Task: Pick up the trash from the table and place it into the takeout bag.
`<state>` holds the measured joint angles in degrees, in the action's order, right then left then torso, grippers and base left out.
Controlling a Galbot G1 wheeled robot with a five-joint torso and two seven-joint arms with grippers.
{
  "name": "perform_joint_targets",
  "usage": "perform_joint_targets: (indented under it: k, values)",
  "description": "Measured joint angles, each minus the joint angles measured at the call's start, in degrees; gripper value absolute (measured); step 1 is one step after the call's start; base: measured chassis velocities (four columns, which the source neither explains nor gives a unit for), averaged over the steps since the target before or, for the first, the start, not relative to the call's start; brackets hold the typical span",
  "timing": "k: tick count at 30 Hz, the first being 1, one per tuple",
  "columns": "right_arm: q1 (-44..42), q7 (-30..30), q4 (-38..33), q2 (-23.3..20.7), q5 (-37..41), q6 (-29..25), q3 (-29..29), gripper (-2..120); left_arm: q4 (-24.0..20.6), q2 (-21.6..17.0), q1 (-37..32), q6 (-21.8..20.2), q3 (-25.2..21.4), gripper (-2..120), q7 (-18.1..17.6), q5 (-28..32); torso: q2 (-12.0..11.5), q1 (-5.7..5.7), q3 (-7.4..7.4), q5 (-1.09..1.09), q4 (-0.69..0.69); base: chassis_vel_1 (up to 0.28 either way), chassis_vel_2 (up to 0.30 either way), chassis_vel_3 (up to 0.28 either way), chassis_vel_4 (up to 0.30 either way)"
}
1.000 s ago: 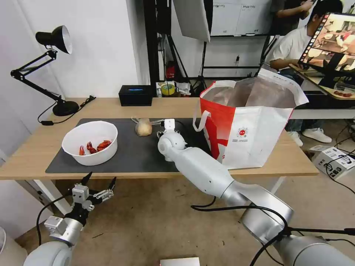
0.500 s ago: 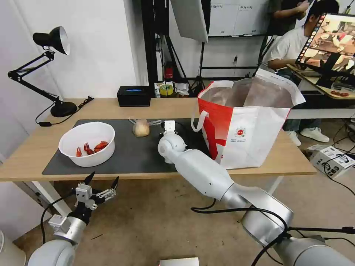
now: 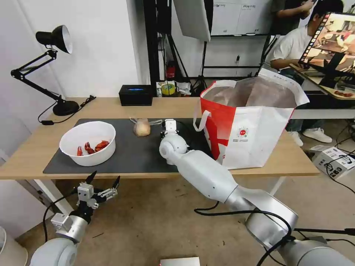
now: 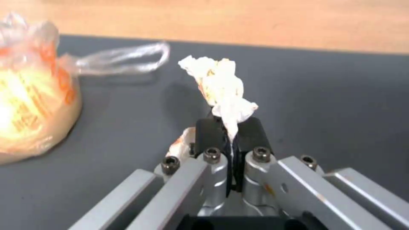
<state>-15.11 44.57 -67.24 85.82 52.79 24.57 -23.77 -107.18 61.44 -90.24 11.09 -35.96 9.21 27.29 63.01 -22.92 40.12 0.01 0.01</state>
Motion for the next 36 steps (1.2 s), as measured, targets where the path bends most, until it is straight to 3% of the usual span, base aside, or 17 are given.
perform_joint_targets:
  k: [10,18,36]
  values:
    - [-2.2,3.6,-12.5,-7.6,-1.0,-0.2,-1.9,0,0.1,-0.1,-0.2,0.4,0.1,100,-0.1,0.0,0.0,0.0,-0.01,0.0,-0.01,0.0,0.0,0.0,0.0]
    - [-5.1,3.2,-19.3,-12.4,-2.1,-2.7,-1.3,0,-0.2,-0.1,-0.7,0.4,-0.2,100,-0.3,0.1,0.0,0.0,-0.02,0.0,-0.01,0.0,0.0,0.0,0.0]
    - [-8.2,-0.9,-24.4,-13.8,-5.0,-5.7,-2.6,0,-0.8,0.0,-1.8,0.5,-1.1,100,-0.5,0.1,0.0,0.0,-0.02,-0.01,0.0,0.0,0.0,0.0,0.0]
